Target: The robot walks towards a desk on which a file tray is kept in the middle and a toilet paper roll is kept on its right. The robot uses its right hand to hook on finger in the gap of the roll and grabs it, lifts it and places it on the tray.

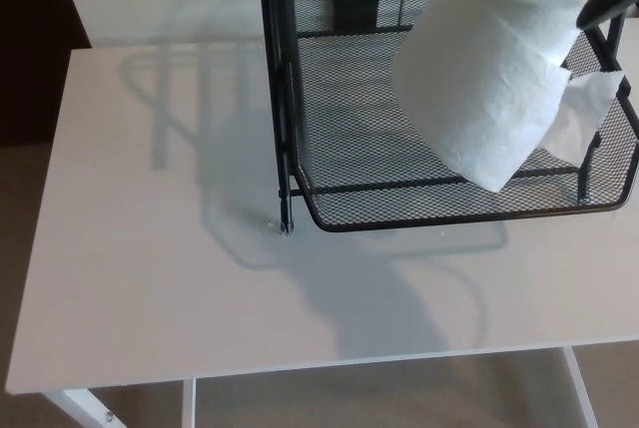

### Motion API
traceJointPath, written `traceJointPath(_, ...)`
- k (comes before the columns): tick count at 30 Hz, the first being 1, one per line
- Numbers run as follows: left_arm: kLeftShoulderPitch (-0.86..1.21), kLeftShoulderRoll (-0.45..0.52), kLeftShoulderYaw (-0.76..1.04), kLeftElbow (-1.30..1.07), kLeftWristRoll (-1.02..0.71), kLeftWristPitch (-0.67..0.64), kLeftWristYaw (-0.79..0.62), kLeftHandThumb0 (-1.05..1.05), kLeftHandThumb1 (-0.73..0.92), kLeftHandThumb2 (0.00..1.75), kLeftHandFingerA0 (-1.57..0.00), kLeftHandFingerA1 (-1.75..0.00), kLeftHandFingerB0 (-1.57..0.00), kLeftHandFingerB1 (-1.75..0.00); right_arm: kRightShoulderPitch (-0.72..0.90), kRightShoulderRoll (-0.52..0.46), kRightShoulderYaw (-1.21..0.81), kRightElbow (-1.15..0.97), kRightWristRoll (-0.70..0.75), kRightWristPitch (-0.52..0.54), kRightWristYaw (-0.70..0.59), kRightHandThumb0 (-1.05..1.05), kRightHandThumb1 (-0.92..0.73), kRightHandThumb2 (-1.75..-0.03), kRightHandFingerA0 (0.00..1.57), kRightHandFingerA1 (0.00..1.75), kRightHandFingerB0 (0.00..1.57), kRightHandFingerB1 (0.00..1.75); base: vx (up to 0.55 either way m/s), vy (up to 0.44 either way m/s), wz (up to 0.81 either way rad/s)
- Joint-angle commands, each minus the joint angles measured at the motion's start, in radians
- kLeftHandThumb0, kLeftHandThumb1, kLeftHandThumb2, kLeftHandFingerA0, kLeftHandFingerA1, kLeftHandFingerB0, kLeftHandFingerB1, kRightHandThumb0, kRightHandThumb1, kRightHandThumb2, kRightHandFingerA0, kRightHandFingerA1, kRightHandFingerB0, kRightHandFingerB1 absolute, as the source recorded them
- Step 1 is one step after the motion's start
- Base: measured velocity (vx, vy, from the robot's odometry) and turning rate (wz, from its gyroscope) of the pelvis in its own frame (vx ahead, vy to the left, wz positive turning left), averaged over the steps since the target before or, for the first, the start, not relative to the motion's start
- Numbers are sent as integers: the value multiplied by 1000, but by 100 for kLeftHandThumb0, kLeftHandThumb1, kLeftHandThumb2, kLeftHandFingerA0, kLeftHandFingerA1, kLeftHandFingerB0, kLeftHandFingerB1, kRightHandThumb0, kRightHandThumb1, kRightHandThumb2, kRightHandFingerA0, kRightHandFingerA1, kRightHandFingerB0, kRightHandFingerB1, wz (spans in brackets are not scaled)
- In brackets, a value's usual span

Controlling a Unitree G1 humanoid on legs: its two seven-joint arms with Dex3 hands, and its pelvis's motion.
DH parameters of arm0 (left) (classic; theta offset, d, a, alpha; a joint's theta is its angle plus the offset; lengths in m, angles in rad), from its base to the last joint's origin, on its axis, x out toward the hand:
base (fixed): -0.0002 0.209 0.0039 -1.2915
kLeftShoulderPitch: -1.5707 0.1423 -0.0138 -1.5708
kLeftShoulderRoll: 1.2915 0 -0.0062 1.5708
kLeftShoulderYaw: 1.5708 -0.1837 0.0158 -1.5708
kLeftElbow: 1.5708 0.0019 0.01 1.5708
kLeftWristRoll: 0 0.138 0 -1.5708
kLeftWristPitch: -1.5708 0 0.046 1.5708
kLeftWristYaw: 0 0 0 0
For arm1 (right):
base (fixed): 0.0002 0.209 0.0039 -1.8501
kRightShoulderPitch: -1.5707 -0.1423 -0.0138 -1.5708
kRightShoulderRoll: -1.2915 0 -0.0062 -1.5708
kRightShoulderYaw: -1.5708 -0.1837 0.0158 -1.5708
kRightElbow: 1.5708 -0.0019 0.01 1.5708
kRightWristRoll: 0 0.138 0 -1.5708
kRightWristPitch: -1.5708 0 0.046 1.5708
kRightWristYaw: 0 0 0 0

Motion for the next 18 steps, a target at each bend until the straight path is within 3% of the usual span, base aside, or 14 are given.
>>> traceJointPath(1,8,22,2,-25,6,-22,-13,-88,73,114,-43,-66,-25,-59,76,-16,-4,-103,9,69,49,-78,-49,-77,0,1,15,36,0,0,0)
traceJointPath(2,9,22,3,-28,5,-21,-14,-88,73,114,-43,-66,-25,-59,80,-16,-4,-109,9,74,51,-78,-49,-77,0,1,15,36,0,0,0)
traceJointPath(3,10,22,5,-32,3,-11,-14,-90,92,71,-48,-62,-27,-52,146,-15,-5,-170,10,107,42,-77,-48,-75,0,0,16,39,0,0,0)
traceJointPath(5,7,22,-1,-23,12,-21,-7,-88,74,115,-46,-66,-26,-58,202,-13,7,-216,0,126,38,-83,-48,-72,0,0,22,41,0,0,0)
traceJointPath(6,2,22,-2,-16,13,-20,-6,-90,73,114,-46,-68,-26,-59,215,-13,9,-229,-4,144,42,-36,-31,-91,7,56,1,48,0,0,0)
traceJointPath(7,-5,22,0,-7,12,-18,-6,-90,73,114,-46,-68,-26,-59,224,-7,12,-233,-8,167,48,-36,-31,-91,7,56,1,48,0,0,0)
traceJointPath(8,-6,22,-1,-5,13,-20,-4,-91,92,71,-49,-64,-27,-54,239,-6,17,-248,-15,173,43,-69,-42,-80,23,57,13,44,0,0,0)
traceJointPath(9,-2,23,-2,-5,15,-28,-8,-90,73,114,-48,-68,-29,-61,254,-5,17,-262,-19,175,32,-85,-47,-80,0,10,14,40,0,0,0)
traceJointPath(12,0,24,-6,-10,23,-30,-3,-91,75,115,-46,-67,-27,-59,244,-4,22,-261,-17,190,47,-66,-52,-62,0,12,11,36,0,0,0)
traceJointPath(14,6,23,-3,-19,22,-31,-7,-88,73,115,-46,-68,-28,-59,238,-10,31,-271,-15,170,56,-83,-47,-79,0,7,11,32,0,0,0)
traceJointPath(15,5,25,-4,-15,24,-33,-10,-92,92,72,-49,-62,-28,-53,240,-13,30,-281,-13,180,59,-89,-50,-79,0,0,10,29,0,0,0)
traceJointPath(16,2,26,-4,-11,24,-30,-10,-90,73,115,-46,-67,-27,-59,238,-17,34,-270,0,139,64,-80,-45,-73,0,0,6,30,0,0,0)
traceJointPath(17,3,24,-1,-14,23,-31,-11,-92,92,72,-49,-63,-29,-53,239,-19,44,-268,-3,127,67,-81,-44,-72,0,0,12,36,0,0,0)
traceJointPath(18,4,24,-1,-14,23,-31,-11,-92,92,72,-49,-63,-29,-53,239,-20,45,-268,-2,126,67,-81,-44,-72,0,0,12,36,0,0,0)
